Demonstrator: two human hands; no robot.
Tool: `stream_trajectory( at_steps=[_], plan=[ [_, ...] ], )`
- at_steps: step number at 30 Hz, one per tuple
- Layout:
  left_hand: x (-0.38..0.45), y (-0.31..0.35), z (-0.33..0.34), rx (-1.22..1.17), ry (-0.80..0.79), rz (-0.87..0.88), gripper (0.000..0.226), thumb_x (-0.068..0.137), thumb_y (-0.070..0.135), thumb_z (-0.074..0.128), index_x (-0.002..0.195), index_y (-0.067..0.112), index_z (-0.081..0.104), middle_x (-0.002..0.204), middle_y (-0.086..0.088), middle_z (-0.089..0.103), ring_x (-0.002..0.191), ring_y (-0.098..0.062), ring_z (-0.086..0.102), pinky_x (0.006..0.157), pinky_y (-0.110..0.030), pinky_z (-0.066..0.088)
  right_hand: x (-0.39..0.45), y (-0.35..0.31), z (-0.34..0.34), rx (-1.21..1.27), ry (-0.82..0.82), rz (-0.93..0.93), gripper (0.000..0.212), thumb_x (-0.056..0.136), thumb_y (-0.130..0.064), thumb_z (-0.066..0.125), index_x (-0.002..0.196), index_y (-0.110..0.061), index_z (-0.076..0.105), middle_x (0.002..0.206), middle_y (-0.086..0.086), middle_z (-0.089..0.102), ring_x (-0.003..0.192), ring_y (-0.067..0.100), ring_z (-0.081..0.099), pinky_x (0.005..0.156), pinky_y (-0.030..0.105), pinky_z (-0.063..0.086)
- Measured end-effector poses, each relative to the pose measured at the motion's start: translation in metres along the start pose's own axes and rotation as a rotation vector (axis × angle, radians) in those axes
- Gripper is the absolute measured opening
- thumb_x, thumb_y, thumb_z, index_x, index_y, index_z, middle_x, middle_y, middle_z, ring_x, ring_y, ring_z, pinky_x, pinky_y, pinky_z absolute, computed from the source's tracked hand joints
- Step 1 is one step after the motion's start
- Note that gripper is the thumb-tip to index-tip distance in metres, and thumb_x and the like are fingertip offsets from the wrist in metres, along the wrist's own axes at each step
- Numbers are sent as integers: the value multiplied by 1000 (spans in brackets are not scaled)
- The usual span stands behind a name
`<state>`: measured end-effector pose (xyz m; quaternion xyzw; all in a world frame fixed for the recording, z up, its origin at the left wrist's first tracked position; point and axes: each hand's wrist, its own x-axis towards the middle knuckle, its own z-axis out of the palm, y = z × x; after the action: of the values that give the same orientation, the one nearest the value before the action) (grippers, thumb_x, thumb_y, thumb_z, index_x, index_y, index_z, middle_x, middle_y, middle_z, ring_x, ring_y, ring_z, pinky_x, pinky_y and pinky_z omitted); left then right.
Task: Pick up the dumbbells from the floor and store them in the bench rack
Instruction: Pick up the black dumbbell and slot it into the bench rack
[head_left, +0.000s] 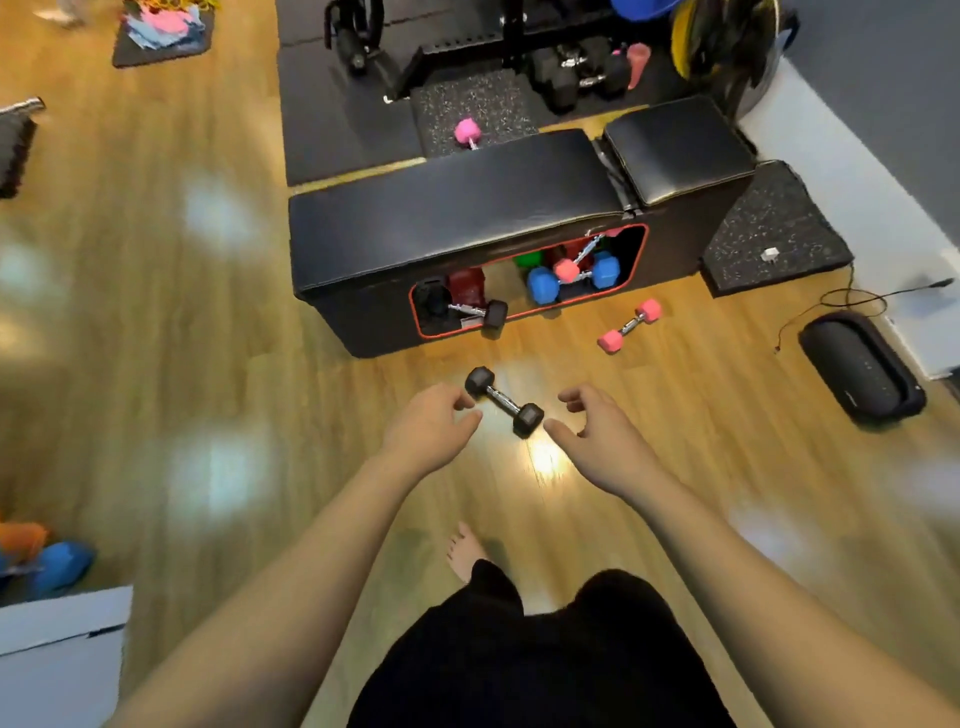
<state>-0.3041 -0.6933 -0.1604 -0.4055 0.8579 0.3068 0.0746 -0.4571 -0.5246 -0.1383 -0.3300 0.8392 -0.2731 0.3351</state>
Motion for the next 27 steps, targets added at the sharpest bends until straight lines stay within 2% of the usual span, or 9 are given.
stream_trajectory(
  at_steps=[4,8,14,19,21,23,25,27],
  plan=[
    [51,-16,-9,43,-67,53,24,92,42,55,105,24,64,111,5,64,101,-17,59,76,-27,39,34,-8,16,47,66,73,34,92,-36,61,120,-20,52,106,-5,55,88,12,52,73,25,34],
    [101,-18,-9,55,-123,82,16,93,39,57,101,26,63,100,10,59,98,-16,59,76,-27,40,74,-5,30,98,98,140,32,90,-32,64,117,-17,54,105,-3,57,96,15,54,75,27,35],
    [171,-15,-1,95,-195,87,14,90,37,57,100,30,63,99,8,65,93,-19,61,78,-34,52,147,5,54,182,121,238,25,88,-28,66,110,-17,58,97,1,61,86,18,57,63,25,39],
    [227,-30,24,-41,-166,2,1,90,32,60,91,32,60,88,12,62,83,-14,59,68,-28,44,214,22,82,426,135,416,11,87,-21,66,96,-17,60,81,-4,60,66,14,55,57,25,43],
    [251,-41,45,-112,-175,-29,2,91,29,60,90,28,61,82,10,62,78,-14,58,67,-26,41,239,37,99,576,162,522,6,86,-20,66,89,-17,63,80,2,64,66,20,58,63,33,49],
    [274,-52,70,-185,-215,-102,6,91,23,60,90,20,65,74,7,59,72,-14,56,65,-25,39,261,54,119,734,179,645,5,89,-16,61,89,-12,65,85,10,66,64,22,58,60,35,51],
    [296,-67,101,-224,-263,-173,10,90,19,59,89,15,68,70,5,57,72,-17,56,65,-25,41,281,71,141,879,199,758,9,93,-11,58,89,-10,65,86,11,64,60,21,54,51,30,51],
    [327,-88,140,-197,-303,-193,14,89,21,57,86,16,69,77,-1,65,78,-23,62,69,-29,49,309,95,172,982,252,831,9,95,-9,57,89,-10,65,86,12,64,58,20,53,49,28,51]
  ],
)
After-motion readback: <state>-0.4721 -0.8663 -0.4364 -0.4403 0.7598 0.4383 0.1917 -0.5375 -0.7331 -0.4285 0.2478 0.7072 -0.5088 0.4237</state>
